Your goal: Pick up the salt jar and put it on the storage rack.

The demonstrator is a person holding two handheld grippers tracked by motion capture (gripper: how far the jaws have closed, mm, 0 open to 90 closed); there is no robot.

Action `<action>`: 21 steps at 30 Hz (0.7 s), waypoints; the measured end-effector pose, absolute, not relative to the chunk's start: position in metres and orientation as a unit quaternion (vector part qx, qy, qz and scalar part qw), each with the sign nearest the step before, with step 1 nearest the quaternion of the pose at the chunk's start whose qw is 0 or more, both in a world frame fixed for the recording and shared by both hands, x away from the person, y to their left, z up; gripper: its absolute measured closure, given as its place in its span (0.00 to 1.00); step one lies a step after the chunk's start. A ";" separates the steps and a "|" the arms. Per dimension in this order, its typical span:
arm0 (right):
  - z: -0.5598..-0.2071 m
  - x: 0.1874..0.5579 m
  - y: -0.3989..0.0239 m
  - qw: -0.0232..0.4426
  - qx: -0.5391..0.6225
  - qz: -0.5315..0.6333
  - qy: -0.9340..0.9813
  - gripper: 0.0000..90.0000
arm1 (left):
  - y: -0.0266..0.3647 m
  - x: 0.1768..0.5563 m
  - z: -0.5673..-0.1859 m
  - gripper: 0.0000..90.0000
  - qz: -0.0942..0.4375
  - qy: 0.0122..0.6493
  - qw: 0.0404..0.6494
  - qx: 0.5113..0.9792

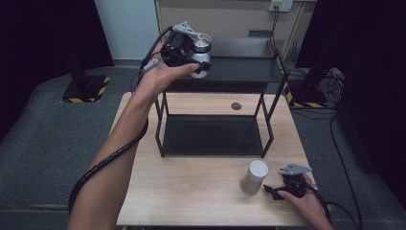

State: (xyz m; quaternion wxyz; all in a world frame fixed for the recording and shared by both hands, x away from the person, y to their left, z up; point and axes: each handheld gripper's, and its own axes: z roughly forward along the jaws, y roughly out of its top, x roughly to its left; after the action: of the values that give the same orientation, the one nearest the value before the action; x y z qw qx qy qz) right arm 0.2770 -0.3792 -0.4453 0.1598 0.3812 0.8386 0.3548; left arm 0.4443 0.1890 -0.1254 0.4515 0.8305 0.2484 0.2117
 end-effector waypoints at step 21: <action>-0.445 0.278 -0.380 0.159 0.378 0.356 0.840 0.02 | 0.181 0.472 -0.138 0.33 0.204 0.293 0.442 0.823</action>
State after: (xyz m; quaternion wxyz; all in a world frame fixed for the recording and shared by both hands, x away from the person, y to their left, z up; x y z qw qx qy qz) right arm 0.2776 -0.3805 -0.4454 0.1585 0.3781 0.8399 0.3557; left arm 0.4720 0.1815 -0.1381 0.4423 0.8229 0.2928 0.2036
